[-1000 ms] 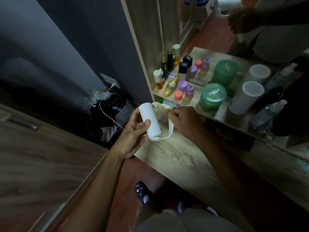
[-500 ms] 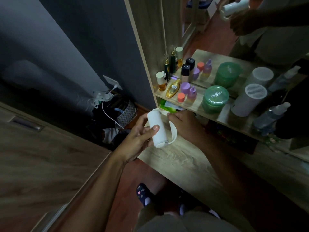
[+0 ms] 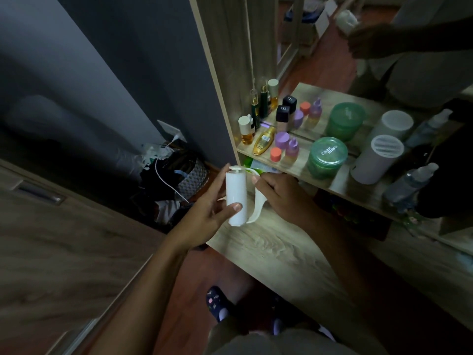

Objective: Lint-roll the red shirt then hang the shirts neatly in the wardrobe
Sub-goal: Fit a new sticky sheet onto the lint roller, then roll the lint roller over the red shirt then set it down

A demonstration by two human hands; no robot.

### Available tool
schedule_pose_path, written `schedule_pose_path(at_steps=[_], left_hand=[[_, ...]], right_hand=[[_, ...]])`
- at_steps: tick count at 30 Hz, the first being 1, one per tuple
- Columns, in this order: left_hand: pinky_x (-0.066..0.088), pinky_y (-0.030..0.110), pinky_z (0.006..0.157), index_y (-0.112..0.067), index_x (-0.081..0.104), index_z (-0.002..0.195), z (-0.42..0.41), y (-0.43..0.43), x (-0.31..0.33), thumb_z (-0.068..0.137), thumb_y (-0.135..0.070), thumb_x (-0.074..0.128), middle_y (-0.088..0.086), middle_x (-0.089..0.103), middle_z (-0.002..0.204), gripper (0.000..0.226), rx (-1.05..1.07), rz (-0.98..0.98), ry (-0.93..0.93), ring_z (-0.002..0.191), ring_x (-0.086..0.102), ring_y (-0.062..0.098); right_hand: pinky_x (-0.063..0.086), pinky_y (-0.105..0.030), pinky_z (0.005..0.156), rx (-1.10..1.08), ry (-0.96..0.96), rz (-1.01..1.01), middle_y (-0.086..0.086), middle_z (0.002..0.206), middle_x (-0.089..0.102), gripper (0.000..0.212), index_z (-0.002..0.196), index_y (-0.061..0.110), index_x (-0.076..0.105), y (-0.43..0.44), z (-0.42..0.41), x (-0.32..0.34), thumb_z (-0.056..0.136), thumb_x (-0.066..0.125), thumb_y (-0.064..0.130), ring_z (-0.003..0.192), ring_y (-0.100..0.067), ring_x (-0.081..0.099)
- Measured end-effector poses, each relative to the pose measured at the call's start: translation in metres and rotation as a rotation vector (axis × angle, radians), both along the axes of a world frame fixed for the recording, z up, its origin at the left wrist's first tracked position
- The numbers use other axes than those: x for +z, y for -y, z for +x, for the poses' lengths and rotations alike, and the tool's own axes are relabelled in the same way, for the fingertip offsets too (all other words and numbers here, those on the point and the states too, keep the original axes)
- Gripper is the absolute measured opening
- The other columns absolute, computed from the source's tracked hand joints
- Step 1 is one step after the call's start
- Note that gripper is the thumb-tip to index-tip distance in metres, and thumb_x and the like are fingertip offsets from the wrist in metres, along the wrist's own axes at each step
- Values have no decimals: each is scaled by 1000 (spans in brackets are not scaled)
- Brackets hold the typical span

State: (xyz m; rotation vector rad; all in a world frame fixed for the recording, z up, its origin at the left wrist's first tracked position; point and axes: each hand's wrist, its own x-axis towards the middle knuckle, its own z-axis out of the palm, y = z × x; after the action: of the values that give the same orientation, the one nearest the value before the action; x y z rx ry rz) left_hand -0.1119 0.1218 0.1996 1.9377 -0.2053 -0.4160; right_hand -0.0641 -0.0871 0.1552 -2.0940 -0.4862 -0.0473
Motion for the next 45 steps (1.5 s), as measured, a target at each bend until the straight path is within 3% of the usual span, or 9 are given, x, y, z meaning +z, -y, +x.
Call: schedule_pose_path(at_steps=[8, 17, 23, 27, 31, 36, 40, 42, 45], left_hand=[[42, 28, 112, -36, 2, 160, -3, -3, 4, 100, -25, 60, -10, 31, 162, 85, -26, 120, 96, 142, 40, 4], [41, 16, 106, -33, 1, 160, -4, -8, 11, 99, -23, 61, -24, 32, 156, 86, -3, 93, 93, 137, 40, -8], [48, 28, 106, -30, 17, 160, -10, -35, 25, 96, -20, 67, -9, 48, 150, 82, 153, 6, 90, 131, 52, 1], [53, 48, 101, -30, 36, 151, -17, -73, 42, 94, -19, 70, 2, 63, 135, 67, 287, -50, 156, 124, 62, 18], [56, 47, 95, -25, 41, 147, -28, -115, 58, 91, -23, 69, 11, 69, 122, 62, 411, -113, 168, 114, 67, 26], [55, 27, 78, -8, 41, 144, -43, -174, 74, 98, -6, 59, 16, 68, 105, 49, 582, -243, 202, 92, 67, 16], [52, 26, 76, -24, 47, 136, -50, -234, 82, 87, -19, 77, 10, 69, 101, 58, 697, -121, 281, 87, 65, 10], [50, 20, 71, -26, 47, 132, -52, -264, 86, 81, -23, 83, 8, 67, 102, 62, 759, -2, 332, 81, 62, 5], [49, 16, 69, -22, 50, 131, -52, -307, 91, 80, -28, 83, -4, 65, 96, 61, 836, 108, 399, 74, 59, -2]], right_hand=[[30, -21, 51, 31, 5, 43, 7, 56, 40, 38, 66, 20, 42, -2, -4, 3, 103, 49, 27, 53, -10, 43], [27, -16, 52, 51, 19, 11, 10, 54, 38, 40, 65, 25, 39, -9, -2, 10, 103, 49, 27, 51, -4, 40], [35, -23, 51, 168, -40, 13, 7, 56, 46, 38, 66, 22, 44, -35, 5, 29, 102, 51, 32, 52, -6, 47], [53, -25, 68, 340, -44, 10, 8, 81, 68, 17, 94, 20, 61, -68, 10, 52, 99, 57, 36, 79, -6, 67], [54, -42, 71, 401, -61, -2, 2, 83, 68, 36, 99, 18, 59, -116, 13, 67, 96, 50, 52, 79, -10, 67], [43, -12, 67, 471, -85, 47, 22, 80, 66, 14, 99, 17, 61, -189, 13, 89, 100, 56, 30, 76, 4, 63], [48, -18, 78, 535, -89, 51, 22, 95, 69, 17, 111, 29, 62, -258, 15, 102, 100, 55, 40, 91, 4, 66], [54, -30, 85, 556, -102, 58, 11, 101, 71, 25, 113, 24, 62, -295, 13, 107, 100, 52, 44, 97, -4, 67], [55, -47, 84, 547, -103, 75, 3, 95, 70, 30, 105, 20, 62, -349, 11, 112, 99, 50, 48, 92, -13, 68]])
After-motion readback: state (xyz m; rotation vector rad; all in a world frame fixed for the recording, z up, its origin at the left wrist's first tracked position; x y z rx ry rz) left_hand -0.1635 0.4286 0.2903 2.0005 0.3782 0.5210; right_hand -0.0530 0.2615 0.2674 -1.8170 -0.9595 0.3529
